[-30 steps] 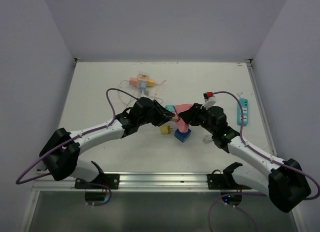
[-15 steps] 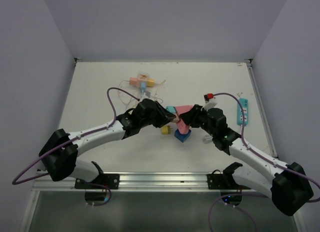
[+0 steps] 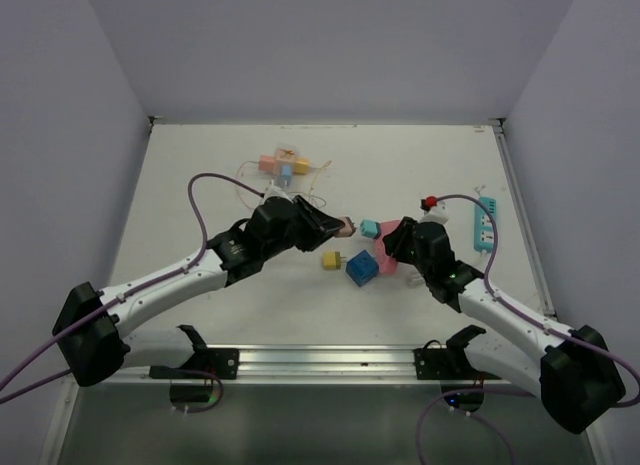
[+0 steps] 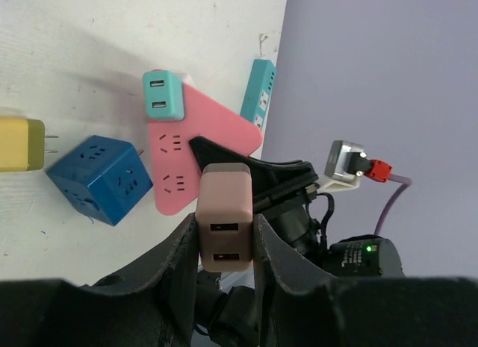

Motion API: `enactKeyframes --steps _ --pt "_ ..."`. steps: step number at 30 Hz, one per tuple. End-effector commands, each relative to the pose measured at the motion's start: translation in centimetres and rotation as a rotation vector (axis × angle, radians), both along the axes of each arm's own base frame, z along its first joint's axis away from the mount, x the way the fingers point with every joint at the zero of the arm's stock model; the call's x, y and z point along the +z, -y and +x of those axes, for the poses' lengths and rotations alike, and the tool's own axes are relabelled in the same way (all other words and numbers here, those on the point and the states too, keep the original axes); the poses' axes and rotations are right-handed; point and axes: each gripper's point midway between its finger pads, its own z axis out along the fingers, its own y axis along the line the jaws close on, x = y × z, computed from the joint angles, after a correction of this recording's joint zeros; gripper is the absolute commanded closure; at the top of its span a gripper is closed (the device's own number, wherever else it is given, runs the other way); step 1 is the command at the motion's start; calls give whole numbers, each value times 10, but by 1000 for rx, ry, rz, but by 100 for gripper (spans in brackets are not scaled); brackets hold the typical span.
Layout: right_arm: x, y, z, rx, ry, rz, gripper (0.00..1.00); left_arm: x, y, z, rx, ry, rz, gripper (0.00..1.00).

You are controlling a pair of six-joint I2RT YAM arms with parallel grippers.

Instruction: Pull the plug off the socket

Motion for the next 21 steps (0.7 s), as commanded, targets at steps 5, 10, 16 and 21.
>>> enactKeyframes --steps 5,10,16,21 --pt "35 -2 9 -7 96 27 100 4 -23 4 23 68 78 100" --pt "55 -7 6 37 138 45 100 -36 -45 0 -57 61 170 100" --pt "76 -20 2 113 177 81 100 -79 -71 0 -148 131 266 96" --pt "87 -28 1 161 195 100 100 -102 -69 -5 -228 181 305 92"
